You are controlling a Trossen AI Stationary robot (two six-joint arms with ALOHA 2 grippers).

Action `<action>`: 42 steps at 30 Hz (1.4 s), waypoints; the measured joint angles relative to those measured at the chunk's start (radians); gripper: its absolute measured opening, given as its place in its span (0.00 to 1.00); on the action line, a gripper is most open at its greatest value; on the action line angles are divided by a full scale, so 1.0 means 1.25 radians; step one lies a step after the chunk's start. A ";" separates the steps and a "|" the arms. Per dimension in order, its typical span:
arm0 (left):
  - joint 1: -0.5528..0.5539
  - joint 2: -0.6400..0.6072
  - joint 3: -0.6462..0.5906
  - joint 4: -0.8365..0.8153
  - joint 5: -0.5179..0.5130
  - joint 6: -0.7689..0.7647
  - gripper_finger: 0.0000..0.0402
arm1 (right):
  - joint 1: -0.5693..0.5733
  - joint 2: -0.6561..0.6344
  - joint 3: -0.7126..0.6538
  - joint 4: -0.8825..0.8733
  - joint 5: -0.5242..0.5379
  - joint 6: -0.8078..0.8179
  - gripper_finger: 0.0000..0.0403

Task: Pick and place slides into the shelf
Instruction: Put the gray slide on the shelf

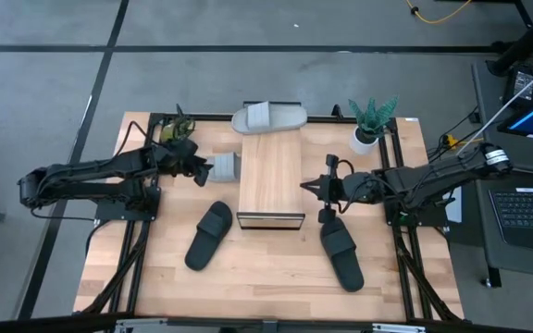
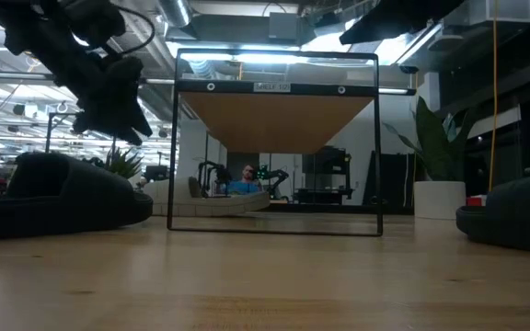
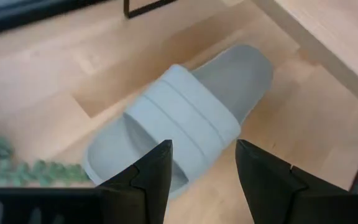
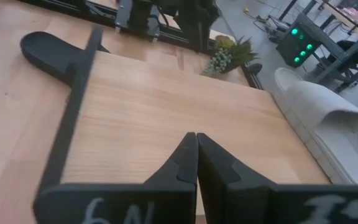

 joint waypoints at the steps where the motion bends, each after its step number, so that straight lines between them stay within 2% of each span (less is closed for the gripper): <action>1: 0.009 0.000 -0.003 0.000 0.018 -0.014 0.41 | 0.005 0.000 0.000 0.003 0.000 0.000 0.01; 9: 0.077 0.004 -0.010 0.000 0.140 -0.068 0.41 | 0.031 0.000 0.000 0.004 0.000 -0.038 0.01; 12: 0.098 0.022 -0.010 -0.005 0.158 -0.080 0.41 | 0.031 0.000 0.000 0.012 0.000 -0.043 0.01; 20: 0.144 0.109 -0.010 0.014 0.192 -0.068 0.41 | 0.031 0.000 0.000 0.014 0.000 -0.044 0.01; 28: 0.196 0.213 -0.010 0.080 0.291 -0.061 0.41 | 0.031 0.000 0.000 0.014 0.000 -0.044 0.01; 31: 0.209 0.247 -0.010 0.094 0.299 -0.044 0.41 | 0.031 0.000 0.000 0.014 0.000 -0.044 0.01; 42: 0.228 0.358 -0.010 0.195 0.376 -0.033 0.41 | 0.031 0.000 0.000 0.013 0.000 -0.045 0.01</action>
